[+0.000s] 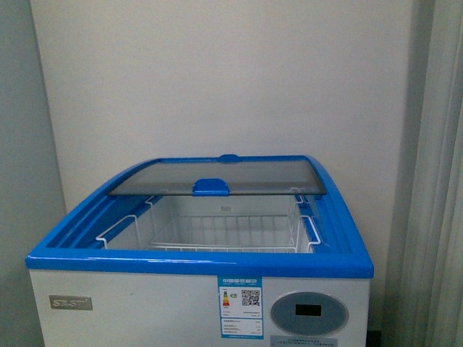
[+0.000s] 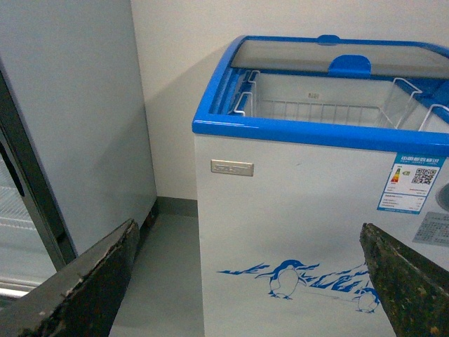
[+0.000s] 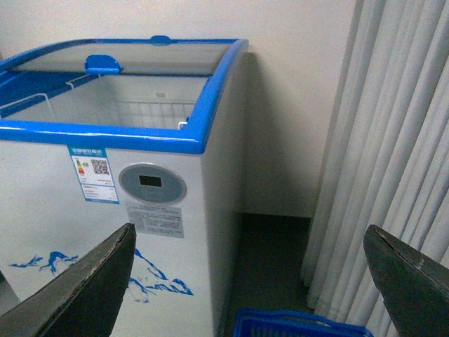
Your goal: Put drink in fridge
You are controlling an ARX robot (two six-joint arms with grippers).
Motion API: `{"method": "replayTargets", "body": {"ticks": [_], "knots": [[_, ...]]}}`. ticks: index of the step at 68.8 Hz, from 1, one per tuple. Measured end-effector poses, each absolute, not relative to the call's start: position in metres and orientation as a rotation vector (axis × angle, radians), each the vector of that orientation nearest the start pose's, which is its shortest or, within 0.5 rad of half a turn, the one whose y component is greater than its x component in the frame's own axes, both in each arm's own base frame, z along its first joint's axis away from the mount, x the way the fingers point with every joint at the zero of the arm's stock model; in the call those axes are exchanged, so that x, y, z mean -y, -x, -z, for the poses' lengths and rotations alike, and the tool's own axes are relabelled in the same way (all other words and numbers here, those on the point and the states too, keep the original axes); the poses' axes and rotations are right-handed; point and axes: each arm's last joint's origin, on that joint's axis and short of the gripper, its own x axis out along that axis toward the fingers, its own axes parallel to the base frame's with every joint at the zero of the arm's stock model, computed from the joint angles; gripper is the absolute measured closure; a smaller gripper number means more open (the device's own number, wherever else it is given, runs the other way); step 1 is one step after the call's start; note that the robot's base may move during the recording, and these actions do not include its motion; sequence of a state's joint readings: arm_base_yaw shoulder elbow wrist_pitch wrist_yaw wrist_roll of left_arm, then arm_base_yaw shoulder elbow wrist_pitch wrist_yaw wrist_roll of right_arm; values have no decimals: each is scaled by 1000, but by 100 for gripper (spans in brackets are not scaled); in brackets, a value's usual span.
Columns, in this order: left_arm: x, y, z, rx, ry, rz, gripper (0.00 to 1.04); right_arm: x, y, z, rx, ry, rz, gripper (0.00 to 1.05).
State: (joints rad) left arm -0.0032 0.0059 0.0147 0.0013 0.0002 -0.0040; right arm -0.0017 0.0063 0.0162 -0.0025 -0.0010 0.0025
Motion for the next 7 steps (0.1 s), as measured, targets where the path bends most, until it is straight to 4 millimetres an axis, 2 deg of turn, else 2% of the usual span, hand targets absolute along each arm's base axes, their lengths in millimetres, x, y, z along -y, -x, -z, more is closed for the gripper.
{"method": "replayTargets", "body": {"ticks": [7], "knots": [[0, -97, -168, 10, 4, 3, 8, 0, -97, -168, 7, -2, 1, 8]]}}
